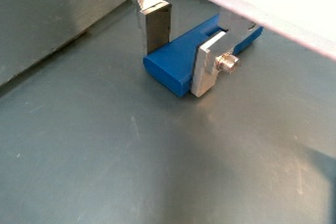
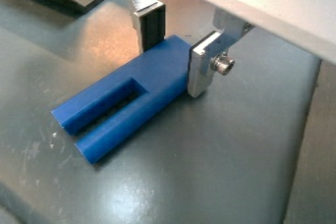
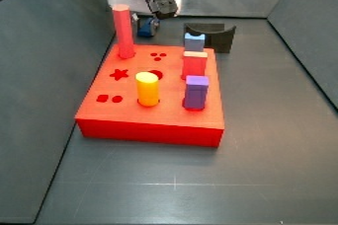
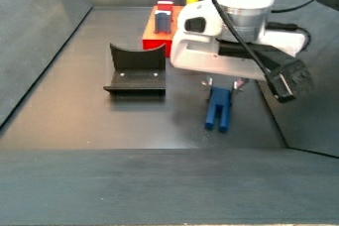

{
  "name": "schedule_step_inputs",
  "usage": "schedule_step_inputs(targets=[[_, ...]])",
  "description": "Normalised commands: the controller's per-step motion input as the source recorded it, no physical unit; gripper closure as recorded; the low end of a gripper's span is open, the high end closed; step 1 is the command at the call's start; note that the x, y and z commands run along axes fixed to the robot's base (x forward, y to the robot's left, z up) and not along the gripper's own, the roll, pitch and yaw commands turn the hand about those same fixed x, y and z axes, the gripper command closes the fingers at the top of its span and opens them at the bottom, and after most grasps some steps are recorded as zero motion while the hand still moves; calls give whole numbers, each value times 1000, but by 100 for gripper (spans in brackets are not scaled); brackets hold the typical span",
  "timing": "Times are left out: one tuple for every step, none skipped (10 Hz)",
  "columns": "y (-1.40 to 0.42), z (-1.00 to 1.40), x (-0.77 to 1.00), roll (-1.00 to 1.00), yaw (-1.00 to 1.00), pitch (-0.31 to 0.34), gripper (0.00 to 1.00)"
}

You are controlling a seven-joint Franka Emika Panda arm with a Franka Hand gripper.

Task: Pick up the square-circle object. Move up. Place the square-circle object on the fixture. Regrasp the square-circle object. Rotate the square-circle object. Move to above the board. Insert the square-circle object.
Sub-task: Move up, then place the square-circle object on the fixture.

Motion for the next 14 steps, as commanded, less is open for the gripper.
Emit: schedule_step_inputs(targets=[[-49, 875, 62, -9, -28, -25, 100], [-43, 785, 22, -3, -29, 11, 100], [-13, 625, 8, 19, -31, 55, 100], [2, 450, -1, 44, -30, 89, 100], [1, 369, -4, 57, -28, 95, 100], [-3, 198, -16, 87, -19, 96, 100], [0, 1000, 0, 0, 0, 0, 100], [-1, 1000, 0, 9, 3, 5, 100], [1, 1000, -11, 20, 0, 27, 100], [4, 1000, -16, 40, -9, 55, 100], [5, 1000, -19, 58, -15, 74, 100], [5, 1000, -23, 77, -15, 83, 100], [3, 1000, -26, 95, -7, 88, 100], [-5, 1000, -29, 116, 9, 95, 100]])
